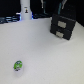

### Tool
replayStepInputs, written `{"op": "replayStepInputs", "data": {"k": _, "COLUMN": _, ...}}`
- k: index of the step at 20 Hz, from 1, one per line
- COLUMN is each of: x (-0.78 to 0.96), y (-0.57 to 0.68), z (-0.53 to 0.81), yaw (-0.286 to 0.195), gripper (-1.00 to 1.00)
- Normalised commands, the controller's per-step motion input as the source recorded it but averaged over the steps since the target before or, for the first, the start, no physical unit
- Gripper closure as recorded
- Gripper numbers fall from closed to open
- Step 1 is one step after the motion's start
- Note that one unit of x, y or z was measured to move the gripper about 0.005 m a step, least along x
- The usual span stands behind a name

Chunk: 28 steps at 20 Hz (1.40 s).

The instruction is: Open the kcup holder, insert the kcup into the holder, and close the kcup holder

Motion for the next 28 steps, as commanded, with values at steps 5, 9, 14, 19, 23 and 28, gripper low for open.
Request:
{"op": "replayStepInputs", "data": {"k": 5, "x": -0.34, "y": 0.57, "z": -0.10, "yaw": -0.195, "gripper": -1.00}}
{"op": "replayStepInputs", "data": {"k": 9, "x": -0.34, "y": 0.65, "z": -0.11, "yaw": -0.168, "gripper": -1.00}}
{"op": "replayStepInputs", "data": {"k": 14, "x": -0.34, "y": 0.70, "z": -0.14, "yaw": -0.146, "gripper": -1.00}}
{"op": "replayStepInputs", "data": {"k": 19, "x": -0.28, "y": 0.65, "z": -0.22, "yaw": -0.133, "gripper": -1.00}}
{"op": "replayStepInputs", "data": {"k": 23, "x": -0.16, "y": 0.52, "z": -0.33, "yaw": -0.111, "gripper": -1.00}}
{"op": "replayStepInputs", "data": {"k": 28, "x": -0.11, "y": 0.40, "z": -0.38, "yaw": -0.074, "gripper": -1.00}}
